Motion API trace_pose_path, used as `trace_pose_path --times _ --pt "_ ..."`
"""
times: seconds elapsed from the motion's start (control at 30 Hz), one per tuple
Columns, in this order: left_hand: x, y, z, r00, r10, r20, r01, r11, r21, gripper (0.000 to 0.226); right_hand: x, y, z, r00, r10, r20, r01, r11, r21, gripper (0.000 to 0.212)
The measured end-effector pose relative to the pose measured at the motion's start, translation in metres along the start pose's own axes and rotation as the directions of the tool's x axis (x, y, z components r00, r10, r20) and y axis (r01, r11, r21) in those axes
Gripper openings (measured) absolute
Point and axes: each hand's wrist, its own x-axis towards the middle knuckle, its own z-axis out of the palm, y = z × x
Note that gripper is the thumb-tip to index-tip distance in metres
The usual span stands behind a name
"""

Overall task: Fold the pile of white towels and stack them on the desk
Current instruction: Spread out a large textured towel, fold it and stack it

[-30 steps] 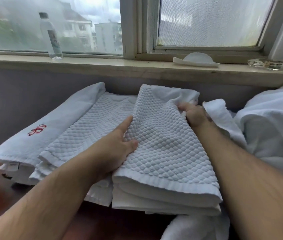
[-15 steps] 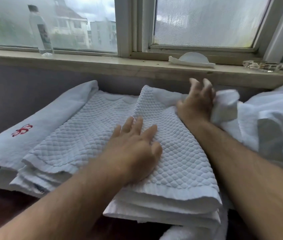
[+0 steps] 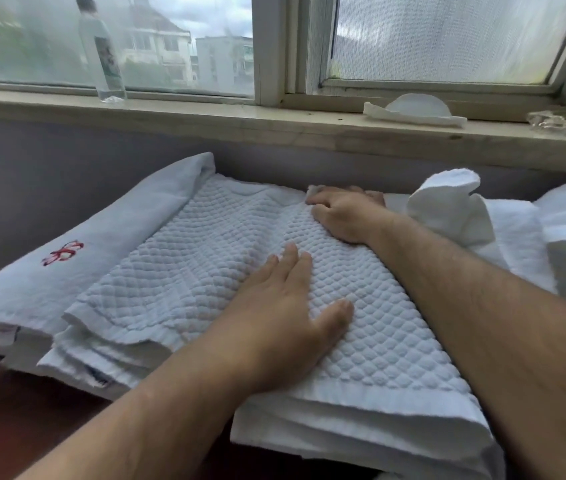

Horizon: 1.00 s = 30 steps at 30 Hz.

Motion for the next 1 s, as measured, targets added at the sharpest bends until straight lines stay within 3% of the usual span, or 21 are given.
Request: trace_pose_path --times 0.17,0.33,0.4,0.5,0.6,0.67,0.73,0.77,0.8,0.83,0.9,0.93,1.0 --pt "0.006 -0.002 -0.002 0.999 -0.008 0.04 0.008 1.0 0.015 0.091 -0.016 -0.008 -0.003 0.996 0.077 0.034 -0.076 0.996 -0.048 0.053" --pt "0.004 0.003 -0.005 0.999 -0.024 0.033 0.023 0.999 0.031 0.088 -0.087 -0.011 -0.015 0.974 0.16 0.163 -0.185 0.971 0.149 0.051" --pt "-0.005 0.004 -0.007 0.999 -0.037 0.018 0.037 0.999 0.029 0.083 -0.135 -0.006 -0.023 0.98 0.164 0.111 -0.186 0.955 0.232 0.034" --pt "-0.028 0.017 -0.004 0.996 -0.024 -0.088 0.03 0.998 0.063 0.068 -0.211 0.01 -0.031 0.96 0.264 -0.089 -0.197 0.87 0.453 0.021" --pt "-0.065 0.057 0.012 0.92 0.239 -0.31 -0.223 0.971 0.087 0.057 -0.278 0.023 -0.022 0.856 0.454 -0.245 -0.265 0.795 0.546 0.007" --pt "-0.09 0.083 0.026 0.848 0.343 -0.403 -0.35 0.935 0.06 0.044 -0.299 0.027 -0.002 0.789 0.592 -0.166 -0.364 0.668 0.649 0.005" --pt "-0.107 0.098 0.039 0.852 0.327 -0.408 -0.352 0.936 0.015 0.029 -0.304 0.022 0.014 0.762 0.638 0.107 -0.405 0.342 0.848 0.015" --pt "-0.112 0.1 0.044 0.866 0.295 -0.404 -0.321 0.947 0.004 0.028 -0.304 0.018 0.018 0.747 0.64 0.179 -0.408 0.23 0.884 0.02" --pt "-0.114 0.1 0.047 0.873 0.27 -0.407 -0.29 0.957 0.013 0.03 -0.3 0.017 0.02 0.738 0.648 0.188 -0.409 0.208 0.889 0.028" --pt "-0.115 0.098 0.046 0.877 0.255 -0.407 -0.268 0.963 0.025 0.035 -0.295 0.016 0.019 0.731 0.665 0.152 -0.444 0.294 0.846 0.05" --pt "-0.111 0.098 0.038 0.892 0.238 -0.384 -0.246 0.969 0.027 0.046 -0.284 0.016 0.019 0.756 0.653 0.043 -0.529 0.57 0.629 0.091" --pt "-0.106 0.098 0.033 0.899 0.229 -0.372 -0.243 0.97 0.007 0.049 -0.276 0.018 0.019 0.779 0.627 0.028 -0.533 0.636 0.558 0.098" --pt "-0.091 0.098 0.026 0.915 0.215 -0.342 -0.248 0.967 -0.055 0.051 -0.263 0.021 0.022 0.795 0.604 0.051 -0.542 0.671 0.505 0.095"
